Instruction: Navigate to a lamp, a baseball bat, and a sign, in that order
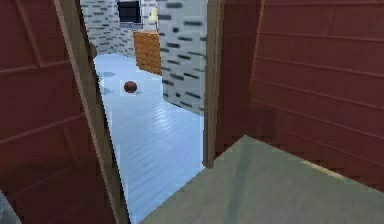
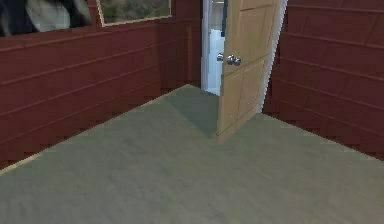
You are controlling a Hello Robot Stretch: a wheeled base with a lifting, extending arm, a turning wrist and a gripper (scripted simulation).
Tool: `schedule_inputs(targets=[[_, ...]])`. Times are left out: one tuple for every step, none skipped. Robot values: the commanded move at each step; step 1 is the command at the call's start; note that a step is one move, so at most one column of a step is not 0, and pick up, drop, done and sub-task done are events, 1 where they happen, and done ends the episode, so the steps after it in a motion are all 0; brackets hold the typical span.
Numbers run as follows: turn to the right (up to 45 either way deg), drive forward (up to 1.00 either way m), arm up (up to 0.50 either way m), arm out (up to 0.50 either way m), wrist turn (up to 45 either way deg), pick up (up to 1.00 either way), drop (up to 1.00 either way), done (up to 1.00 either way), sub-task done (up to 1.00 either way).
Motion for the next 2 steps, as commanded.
schedule_inputs(targets=[[0.0,0.75,0.0,0.0,0.0,0.0,0.0,0.0,0.0],[6.0,0.0,0.0,0.0,0.0,0.0,0.0,0.0,0.0]])
